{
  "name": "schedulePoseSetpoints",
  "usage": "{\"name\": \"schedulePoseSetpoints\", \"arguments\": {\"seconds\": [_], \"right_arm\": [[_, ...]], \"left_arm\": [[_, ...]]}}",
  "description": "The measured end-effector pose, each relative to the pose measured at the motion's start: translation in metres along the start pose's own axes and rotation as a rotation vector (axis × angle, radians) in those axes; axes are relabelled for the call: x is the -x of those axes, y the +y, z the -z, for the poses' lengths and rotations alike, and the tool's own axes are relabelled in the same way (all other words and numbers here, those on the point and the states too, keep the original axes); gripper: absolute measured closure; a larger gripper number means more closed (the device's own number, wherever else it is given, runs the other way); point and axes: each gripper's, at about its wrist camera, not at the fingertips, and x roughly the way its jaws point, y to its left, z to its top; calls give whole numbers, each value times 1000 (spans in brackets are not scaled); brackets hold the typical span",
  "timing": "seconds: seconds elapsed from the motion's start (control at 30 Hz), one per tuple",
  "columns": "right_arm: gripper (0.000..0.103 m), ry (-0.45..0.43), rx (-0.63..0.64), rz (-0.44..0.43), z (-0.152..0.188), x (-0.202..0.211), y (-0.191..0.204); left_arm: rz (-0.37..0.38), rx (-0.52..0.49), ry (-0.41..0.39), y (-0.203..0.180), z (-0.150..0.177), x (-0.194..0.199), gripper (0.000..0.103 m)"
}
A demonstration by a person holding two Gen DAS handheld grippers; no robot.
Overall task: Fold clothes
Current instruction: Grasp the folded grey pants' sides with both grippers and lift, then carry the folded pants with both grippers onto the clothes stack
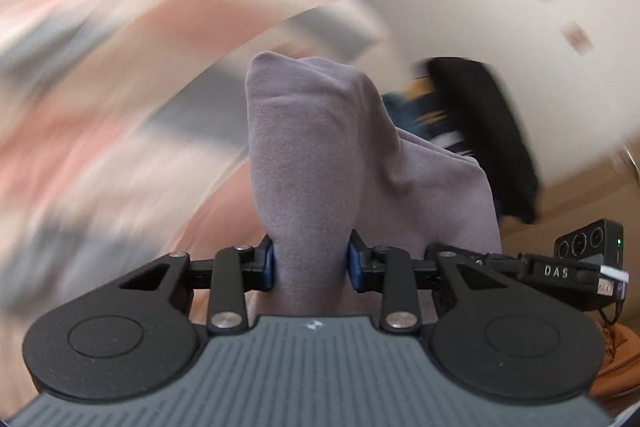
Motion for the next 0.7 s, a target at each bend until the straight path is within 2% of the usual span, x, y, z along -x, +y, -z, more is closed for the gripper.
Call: {"name": "schedulePoseSetpoints", "arguments": {"seconds": [0.2, 0.3, 0.4, 0.47, 0.57, 0.63, 0.7], "right_arm": [[74, -404, -172, -33, -23, 107, 10], [74, -609, -294, -24, -33, 150, 2], [73, -762, -431, -10, -44, 172, -15], [73, -833, -508, 4, -52, 179, -28], [73, -899, -583, 35, -66, 182, -50], [73, -919, -641, 50, -72, 179, -67], [73, -904, -669, 69, -79, 171, -84]], "left_arm": [[183, -390, 62, -114, -129, -37, 74], [263, -553, 135, -169, -183, -83, 73], [294, -652, 220, -216, -221, -138, 74], [304, -724, 260, -242, -236, -174, 73], [293, -790, 330, -267, -242, -224, 72], [269, -828, 362, -273, -241, -252, 70], [227, -863, 379, -277, -238, -278, 69]]}}
